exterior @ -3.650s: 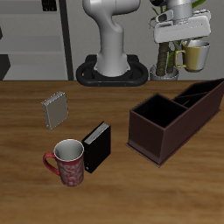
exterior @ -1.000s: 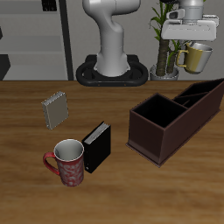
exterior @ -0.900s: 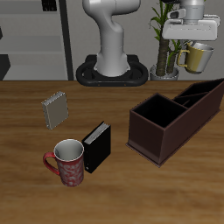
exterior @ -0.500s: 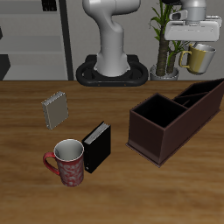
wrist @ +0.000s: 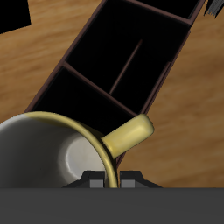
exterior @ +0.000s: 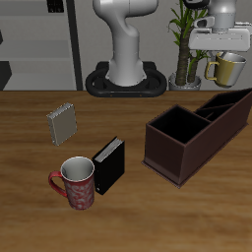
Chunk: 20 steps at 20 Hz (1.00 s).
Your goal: Place the white-yellow mug into the left desk caddy's left compartment and place the black book into the left desk caddy's front compartment
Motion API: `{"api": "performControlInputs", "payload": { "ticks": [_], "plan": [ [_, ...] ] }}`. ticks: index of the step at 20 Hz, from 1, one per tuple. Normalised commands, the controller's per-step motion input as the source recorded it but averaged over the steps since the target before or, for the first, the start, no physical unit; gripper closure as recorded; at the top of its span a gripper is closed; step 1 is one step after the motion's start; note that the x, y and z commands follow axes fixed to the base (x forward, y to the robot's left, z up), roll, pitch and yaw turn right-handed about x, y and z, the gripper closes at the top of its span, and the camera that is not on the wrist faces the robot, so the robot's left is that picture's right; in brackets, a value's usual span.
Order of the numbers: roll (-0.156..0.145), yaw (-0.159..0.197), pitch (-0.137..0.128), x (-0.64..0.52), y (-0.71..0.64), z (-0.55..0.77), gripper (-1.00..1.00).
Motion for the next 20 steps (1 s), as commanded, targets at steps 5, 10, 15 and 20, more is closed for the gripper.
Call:
{"api": "performControlInputs", "payload": {
  "ticks": [5,10,15,20],
  "plan": [
    [0.01,-0.01,-0.038,0.07,0.0,0.09,1.0],
    [-0.011,-0.019,-0.021,0.17,-0.1,0.05,1.0],
    [-0.023,-0.015,-0.01,0.08,-0.07,0.0,1.0],
    [0.016,-0.003,0.019,0.08,0.02,-0.19,1.0]
  ]
}}
